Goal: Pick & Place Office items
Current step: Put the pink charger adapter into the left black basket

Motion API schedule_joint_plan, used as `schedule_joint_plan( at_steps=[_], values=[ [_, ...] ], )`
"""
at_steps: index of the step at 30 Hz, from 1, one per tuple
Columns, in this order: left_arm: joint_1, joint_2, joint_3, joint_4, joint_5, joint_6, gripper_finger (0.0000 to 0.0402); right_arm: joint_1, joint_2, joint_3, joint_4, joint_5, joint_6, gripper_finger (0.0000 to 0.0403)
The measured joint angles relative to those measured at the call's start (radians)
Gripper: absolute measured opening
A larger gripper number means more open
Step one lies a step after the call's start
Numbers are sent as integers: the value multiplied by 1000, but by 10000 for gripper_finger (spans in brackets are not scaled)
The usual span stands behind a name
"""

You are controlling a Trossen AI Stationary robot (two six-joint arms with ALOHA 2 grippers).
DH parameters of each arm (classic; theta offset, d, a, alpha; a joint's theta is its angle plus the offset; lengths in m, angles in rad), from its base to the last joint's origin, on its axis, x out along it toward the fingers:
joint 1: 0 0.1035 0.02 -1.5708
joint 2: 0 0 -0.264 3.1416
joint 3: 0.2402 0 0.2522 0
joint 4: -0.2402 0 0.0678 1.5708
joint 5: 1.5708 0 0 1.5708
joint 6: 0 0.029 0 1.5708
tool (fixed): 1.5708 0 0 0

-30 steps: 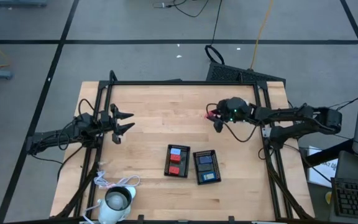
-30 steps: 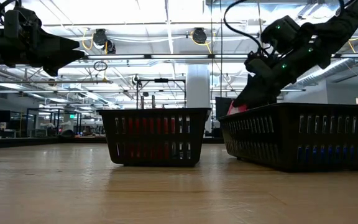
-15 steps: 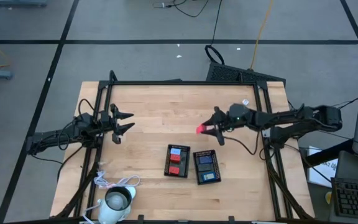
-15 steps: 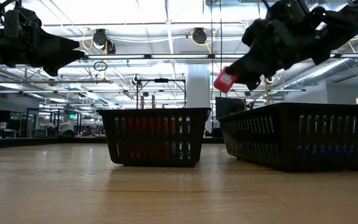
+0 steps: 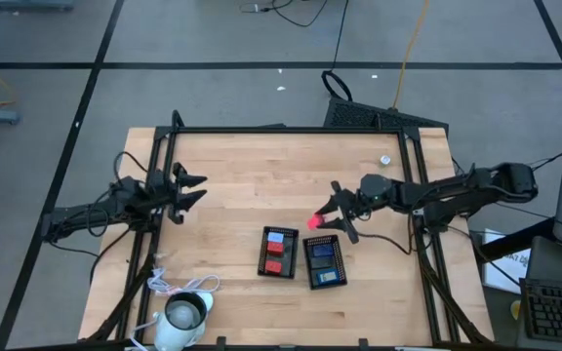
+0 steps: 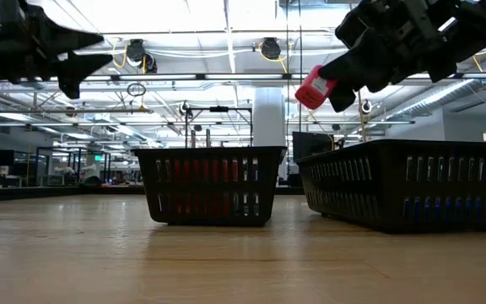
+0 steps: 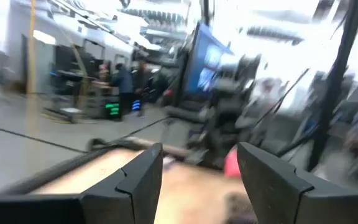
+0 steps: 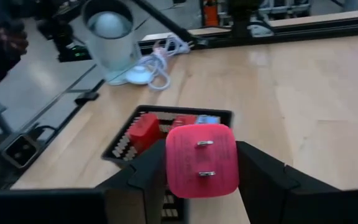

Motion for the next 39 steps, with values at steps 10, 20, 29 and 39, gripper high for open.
schedule_joint_plan(
  at_steps=[10,20,29,39],
  values=[
    [0,0,1,78,3,-300,209,94,0,0,0,10,-22,152],
    [-40,230,1,97,-79,-435,209,92,16,0,53,113,-18,151],
    [-160,810,167,228,-166,-329,251,83,94,1,170,114,11,151],
    [-208,1382,616,209,-19,-45,291,71,125,1,203,162,28,151]
  ],
)
